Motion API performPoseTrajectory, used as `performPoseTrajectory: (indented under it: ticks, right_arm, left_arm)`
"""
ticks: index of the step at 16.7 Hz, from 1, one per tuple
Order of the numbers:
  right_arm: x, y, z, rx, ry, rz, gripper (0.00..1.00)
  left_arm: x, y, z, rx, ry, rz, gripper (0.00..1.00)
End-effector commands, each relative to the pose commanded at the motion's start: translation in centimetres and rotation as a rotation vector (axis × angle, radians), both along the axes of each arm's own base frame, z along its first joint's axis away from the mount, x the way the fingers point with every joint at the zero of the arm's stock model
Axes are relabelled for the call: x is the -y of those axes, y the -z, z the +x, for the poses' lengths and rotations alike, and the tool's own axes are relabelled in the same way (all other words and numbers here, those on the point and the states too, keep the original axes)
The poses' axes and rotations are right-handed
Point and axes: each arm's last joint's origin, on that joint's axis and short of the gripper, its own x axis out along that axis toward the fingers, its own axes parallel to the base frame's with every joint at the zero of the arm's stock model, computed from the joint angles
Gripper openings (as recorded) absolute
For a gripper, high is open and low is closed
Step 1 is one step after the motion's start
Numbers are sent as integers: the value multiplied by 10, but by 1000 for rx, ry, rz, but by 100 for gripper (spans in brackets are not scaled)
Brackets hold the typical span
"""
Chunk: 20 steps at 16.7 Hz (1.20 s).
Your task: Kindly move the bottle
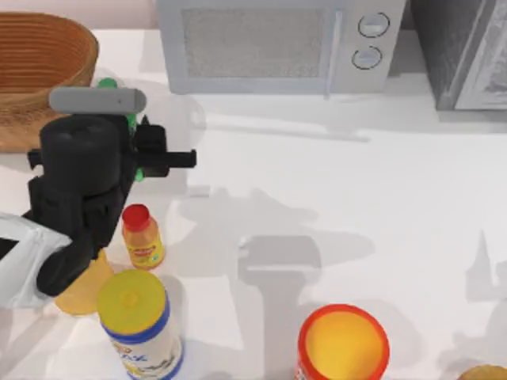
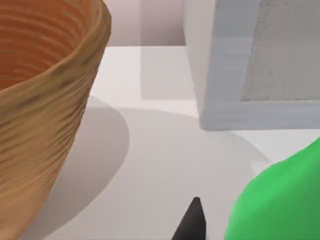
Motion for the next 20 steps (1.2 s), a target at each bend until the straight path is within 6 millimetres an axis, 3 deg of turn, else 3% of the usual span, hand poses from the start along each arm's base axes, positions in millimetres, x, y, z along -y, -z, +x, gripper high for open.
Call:
performPoseTrajectory:
  ticks: [4,9,11,15,18,20]
  right_arm:
    - [0,0,0,0,0,0,100]
    - [0,0,0,0,0,0,100]
    - [0,0,0,0,0,0,100]
    - [0,0,0,0,0,0,100]
    - [0,0,0,0,0,0,100]
    - [0,0,0,0,0,0,100]
  left_arm:
    - [-18,11,-22,-63,-34,14,0]
    - [-17,12,-21,-65,-29,20,0]
    - [-15,1,-14,-26,-15,32,0]
    - [-8,-20,20,85,12,58,0]
    - [-16,0,43,86,-27,42,0]
    - [-22,22,46,47,-53,30,0]
